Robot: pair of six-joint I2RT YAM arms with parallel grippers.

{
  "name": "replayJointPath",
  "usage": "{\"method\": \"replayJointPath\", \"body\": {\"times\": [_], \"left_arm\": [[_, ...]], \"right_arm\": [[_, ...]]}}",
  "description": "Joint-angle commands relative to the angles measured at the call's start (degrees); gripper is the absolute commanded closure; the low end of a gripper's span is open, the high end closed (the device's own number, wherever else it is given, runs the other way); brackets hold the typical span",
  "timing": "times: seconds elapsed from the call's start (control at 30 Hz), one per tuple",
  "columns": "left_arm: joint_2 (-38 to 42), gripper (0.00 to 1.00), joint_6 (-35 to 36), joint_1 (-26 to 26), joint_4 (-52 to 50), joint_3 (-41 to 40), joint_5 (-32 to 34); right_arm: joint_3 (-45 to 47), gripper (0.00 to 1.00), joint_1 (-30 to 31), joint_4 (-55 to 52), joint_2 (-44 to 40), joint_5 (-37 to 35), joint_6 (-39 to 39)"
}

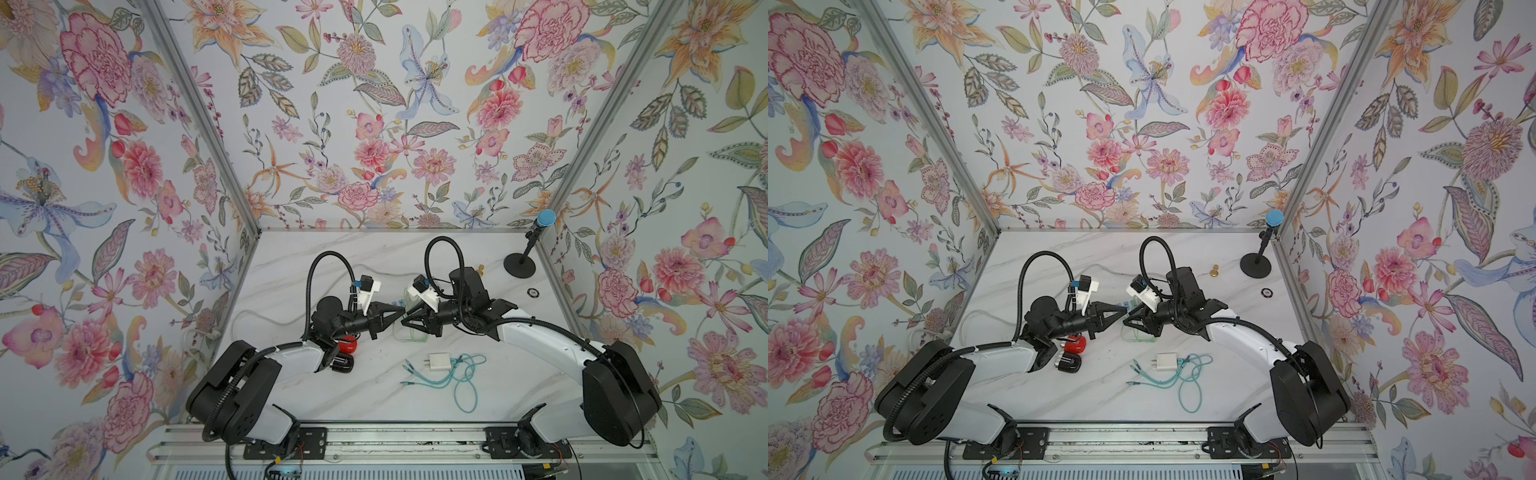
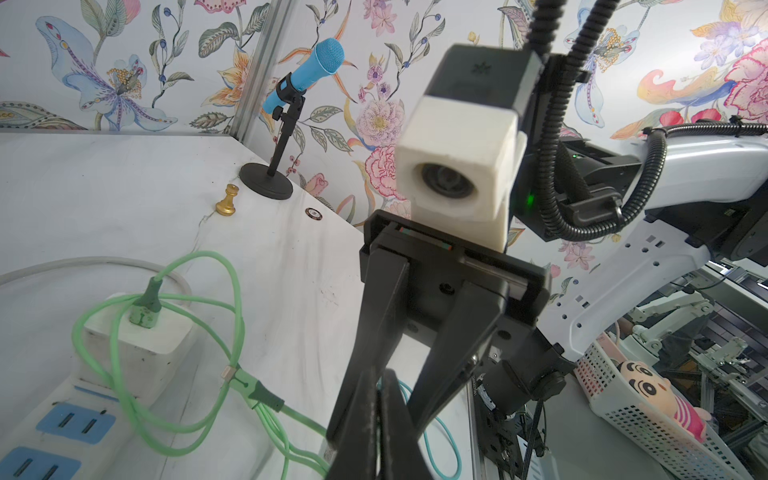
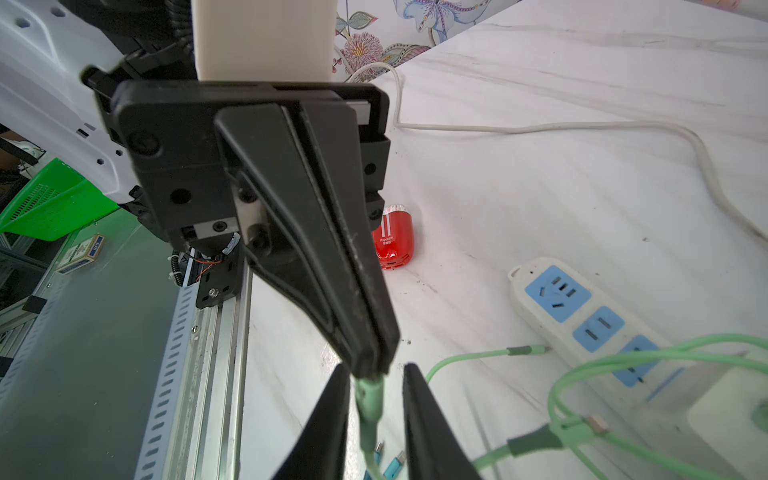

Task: Charge the electric shaver
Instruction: Pick up the charging cable from the center of the board.

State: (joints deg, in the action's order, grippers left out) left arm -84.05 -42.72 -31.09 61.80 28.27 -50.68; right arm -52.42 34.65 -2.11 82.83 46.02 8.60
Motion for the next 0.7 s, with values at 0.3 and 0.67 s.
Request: {"method": "replayJointPath", "body": {"times": [0.3, 0.67], "left_arm": [[-0.91, 1.0, -0.21, -0.55, 3.42, 0.1, -1.44], [-1.94, 1.0, -0.74, -0.47, 4.41, 1.04, -1.95]], "right_arm": [[-1.02, 0.86, -0.45, 0.52, -2.32, -1.02, 0.84], [-1.02, 0.82, -0.82, 0.43, -3.11, -1.2, 0.47]]}}
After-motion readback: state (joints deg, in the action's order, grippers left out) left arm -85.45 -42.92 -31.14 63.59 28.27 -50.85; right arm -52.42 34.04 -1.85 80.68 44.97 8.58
